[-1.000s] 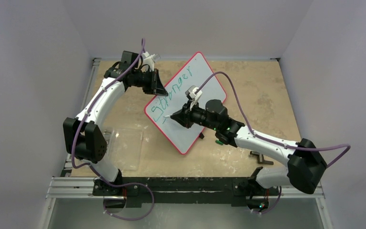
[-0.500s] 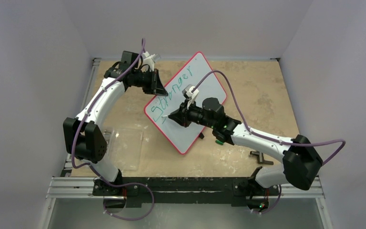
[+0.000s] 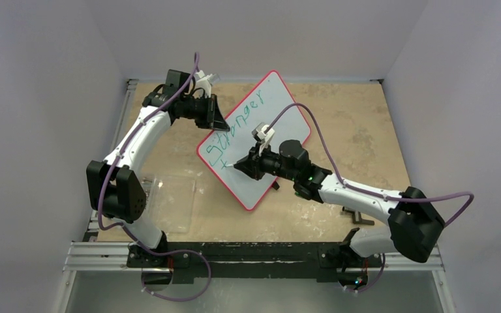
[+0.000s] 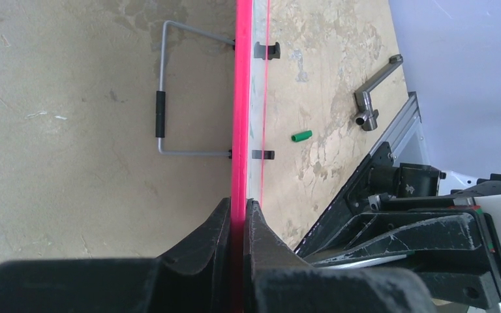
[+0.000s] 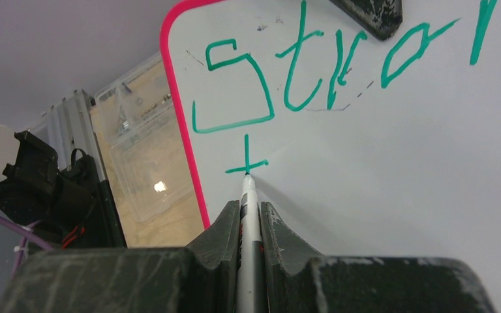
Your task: Write a sentence on the whiteboard
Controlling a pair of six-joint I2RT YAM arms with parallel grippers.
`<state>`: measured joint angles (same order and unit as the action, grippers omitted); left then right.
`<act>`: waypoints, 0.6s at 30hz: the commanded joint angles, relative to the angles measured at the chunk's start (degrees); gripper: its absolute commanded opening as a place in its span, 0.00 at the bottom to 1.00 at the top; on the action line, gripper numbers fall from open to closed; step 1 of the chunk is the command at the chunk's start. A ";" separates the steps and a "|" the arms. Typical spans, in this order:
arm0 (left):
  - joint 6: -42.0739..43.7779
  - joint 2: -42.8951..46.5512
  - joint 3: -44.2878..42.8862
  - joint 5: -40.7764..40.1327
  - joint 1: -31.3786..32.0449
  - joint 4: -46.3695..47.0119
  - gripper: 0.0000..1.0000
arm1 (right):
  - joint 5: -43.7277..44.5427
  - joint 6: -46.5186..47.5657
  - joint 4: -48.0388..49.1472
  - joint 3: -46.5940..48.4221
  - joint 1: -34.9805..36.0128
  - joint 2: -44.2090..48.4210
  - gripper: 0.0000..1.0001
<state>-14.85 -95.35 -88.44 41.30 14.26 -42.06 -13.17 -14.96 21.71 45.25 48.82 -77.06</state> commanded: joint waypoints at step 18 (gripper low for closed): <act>-0.71 2.18 -0.02 -2.31 -0.46 0.89 0.00 | 8.95 1.21 -4.55 -1.15 0.39 1.80 0.00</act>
<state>-14.37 -95.35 -88.27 41.34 14.24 -41.63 -9.89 -14.94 20.03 42.19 49.23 -74.98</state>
